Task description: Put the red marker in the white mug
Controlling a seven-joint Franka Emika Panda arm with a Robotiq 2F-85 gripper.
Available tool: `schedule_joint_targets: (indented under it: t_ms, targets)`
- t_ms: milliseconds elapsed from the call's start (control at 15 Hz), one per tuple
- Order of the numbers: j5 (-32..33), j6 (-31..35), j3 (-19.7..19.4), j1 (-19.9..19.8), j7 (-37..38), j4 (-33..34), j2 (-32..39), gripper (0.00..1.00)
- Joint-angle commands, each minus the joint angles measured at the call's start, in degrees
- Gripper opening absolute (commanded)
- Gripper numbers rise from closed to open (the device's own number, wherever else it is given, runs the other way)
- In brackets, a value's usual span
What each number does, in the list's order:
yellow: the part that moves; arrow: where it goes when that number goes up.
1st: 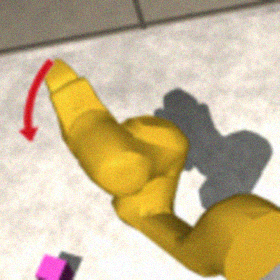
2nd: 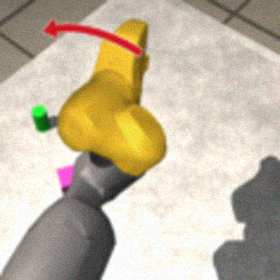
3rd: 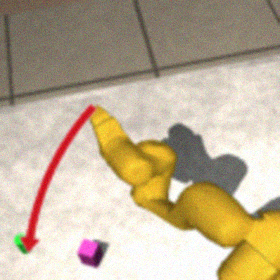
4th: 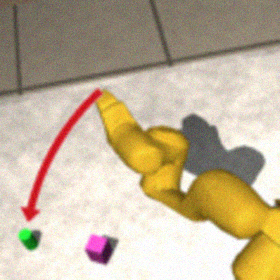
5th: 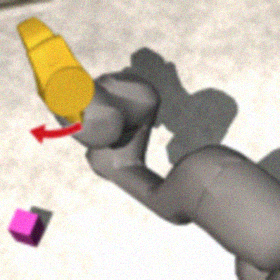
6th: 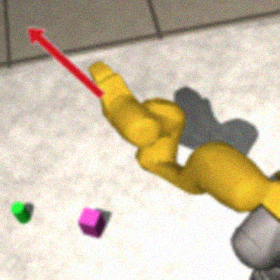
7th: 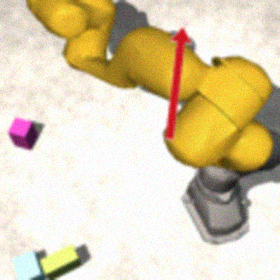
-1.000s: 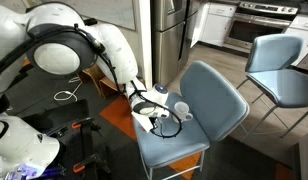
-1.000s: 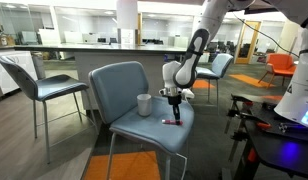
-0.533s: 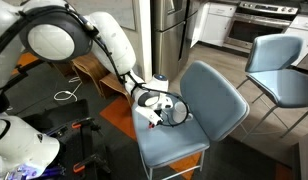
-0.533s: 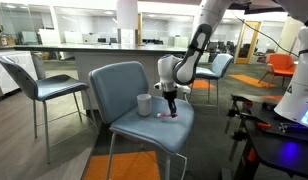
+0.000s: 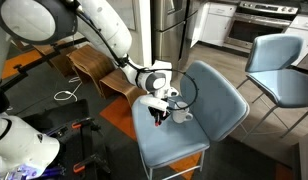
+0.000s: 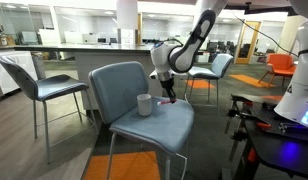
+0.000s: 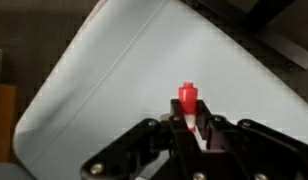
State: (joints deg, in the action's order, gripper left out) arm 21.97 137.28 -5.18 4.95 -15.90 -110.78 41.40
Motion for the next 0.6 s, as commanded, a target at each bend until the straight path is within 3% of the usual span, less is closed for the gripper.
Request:
schedule_joint_targets:
  t_ms: [0, 533]
  targets:
    - [5.00, -5.20, -0.84, 1.71, 2.78, 2.16, -1.42, 0.05]
    - [11.46, -11.98, -0.34, 2.53, 2.71, 8.32, -1.07, 0.05]
